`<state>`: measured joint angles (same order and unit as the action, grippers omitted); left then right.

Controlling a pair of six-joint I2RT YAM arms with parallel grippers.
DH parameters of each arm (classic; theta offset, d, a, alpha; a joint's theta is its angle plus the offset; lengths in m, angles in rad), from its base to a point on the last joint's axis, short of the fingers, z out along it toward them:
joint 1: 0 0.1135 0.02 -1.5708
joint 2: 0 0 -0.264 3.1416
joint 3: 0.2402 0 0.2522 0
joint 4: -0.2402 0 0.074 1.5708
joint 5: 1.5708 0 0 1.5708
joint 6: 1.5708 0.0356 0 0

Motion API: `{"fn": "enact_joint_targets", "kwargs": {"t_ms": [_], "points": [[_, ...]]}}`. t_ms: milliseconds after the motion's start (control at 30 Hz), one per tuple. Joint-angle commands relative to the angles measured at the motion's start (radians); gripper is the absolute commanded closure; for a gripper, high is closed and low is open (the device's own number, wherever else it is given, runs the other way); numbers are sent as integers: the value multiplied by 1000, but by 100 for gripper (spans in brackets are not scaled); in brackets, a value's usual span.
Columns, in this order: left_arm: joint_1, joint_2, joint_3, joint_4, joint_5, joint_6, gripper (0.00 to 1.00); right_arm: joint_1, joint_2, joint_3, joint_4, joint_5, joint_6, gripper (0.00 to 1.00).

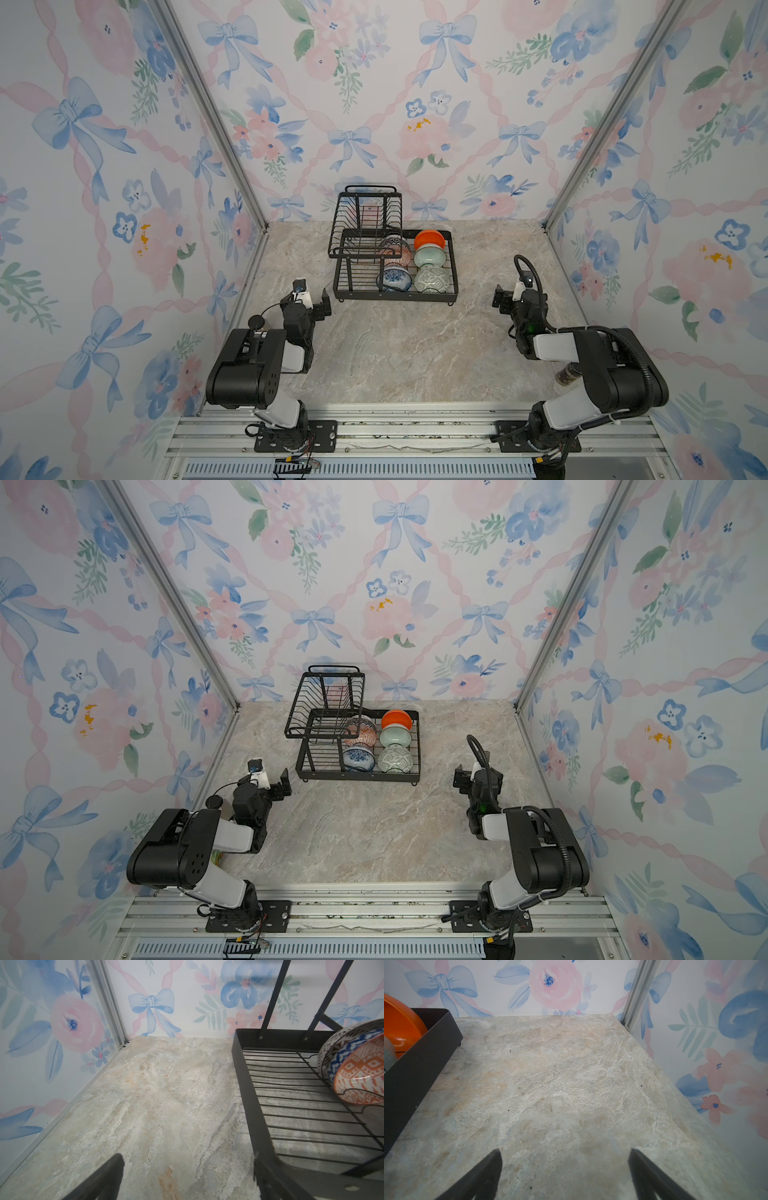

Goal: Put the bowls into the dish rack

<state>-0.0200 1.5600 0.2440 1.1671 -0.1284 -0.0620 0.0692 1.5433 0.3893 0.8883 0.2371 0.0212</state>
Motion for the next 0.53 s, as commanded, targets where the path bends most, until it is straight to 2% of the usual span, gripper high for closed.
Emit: {"fn": "enact_joint_targets", "kwargs": {"t_ms": [0,500], "points": [[-4,1,-2,31,18,17,2,9,6,-6,37,8,-8,3],[-6,-2,-6,31,11,19,2,9,6,-8,40,10,-7,3]]}}
